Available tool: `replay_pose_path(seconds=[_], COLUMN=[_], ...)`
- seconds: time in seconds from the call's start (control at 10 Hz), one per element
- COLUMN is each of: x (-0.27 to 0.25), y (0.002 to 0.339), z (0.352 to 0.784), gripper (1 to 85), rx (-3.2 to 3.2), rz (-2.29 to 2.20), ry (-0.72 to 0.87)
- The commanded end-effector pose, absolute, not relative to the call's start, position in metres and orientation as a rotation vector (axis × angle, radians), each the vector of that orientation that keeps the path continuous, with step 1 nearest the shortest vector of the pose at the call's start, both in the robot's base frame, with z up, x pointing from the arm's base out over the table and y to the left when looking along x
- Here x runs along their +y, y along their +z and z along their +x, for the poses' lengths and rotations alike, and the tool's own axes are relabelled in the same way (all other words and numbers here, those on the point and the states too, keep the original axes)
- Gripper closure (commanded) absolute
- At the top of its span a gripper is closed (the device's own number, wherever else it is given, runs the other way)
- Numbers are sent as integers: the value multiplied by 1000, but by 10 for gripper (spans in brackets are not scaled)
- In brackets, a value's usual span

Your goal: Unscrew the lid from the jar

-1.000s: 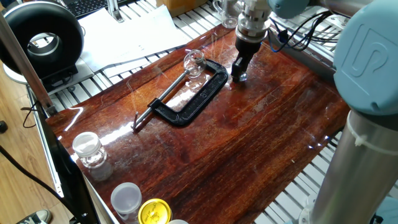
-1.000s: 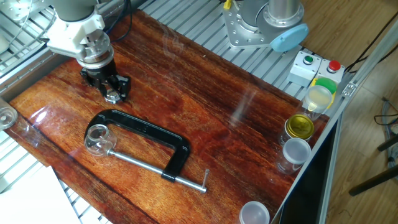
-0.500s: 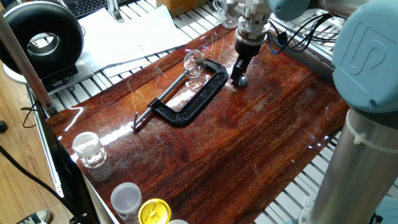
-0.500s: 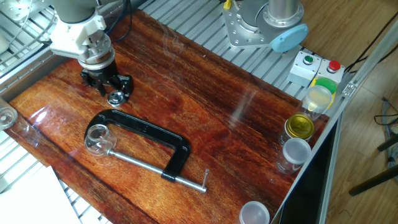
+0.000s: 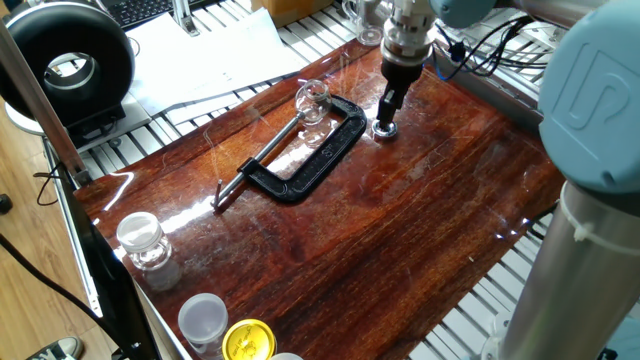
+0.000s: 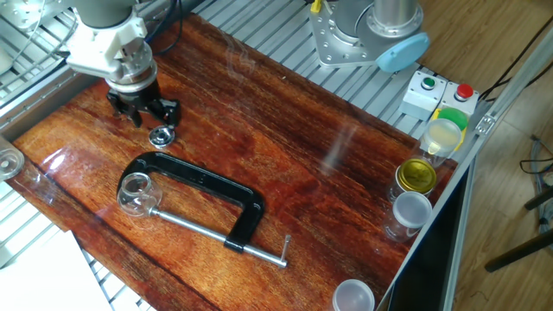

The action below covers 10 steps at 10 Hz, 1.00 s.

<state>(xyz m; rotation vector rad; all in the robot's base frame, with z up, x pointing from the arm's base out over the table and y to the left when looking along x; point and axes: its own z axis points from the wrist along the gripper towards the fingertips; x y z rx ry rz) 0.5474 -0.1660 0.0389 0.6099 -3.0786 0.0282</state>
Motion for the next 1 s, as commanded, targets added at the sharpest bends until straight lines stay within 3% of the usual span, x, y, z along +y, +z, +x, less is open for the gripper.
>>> replay_pose_path(seconds=[0.0,0.5,0.9], x=[-167,-129,-126], y=[78,113,115], z=[545,557,560], gripper=[250,310,347], rx=[-3047,-2992,-2987], rz=[545,385,397], ry=[71,96,125])
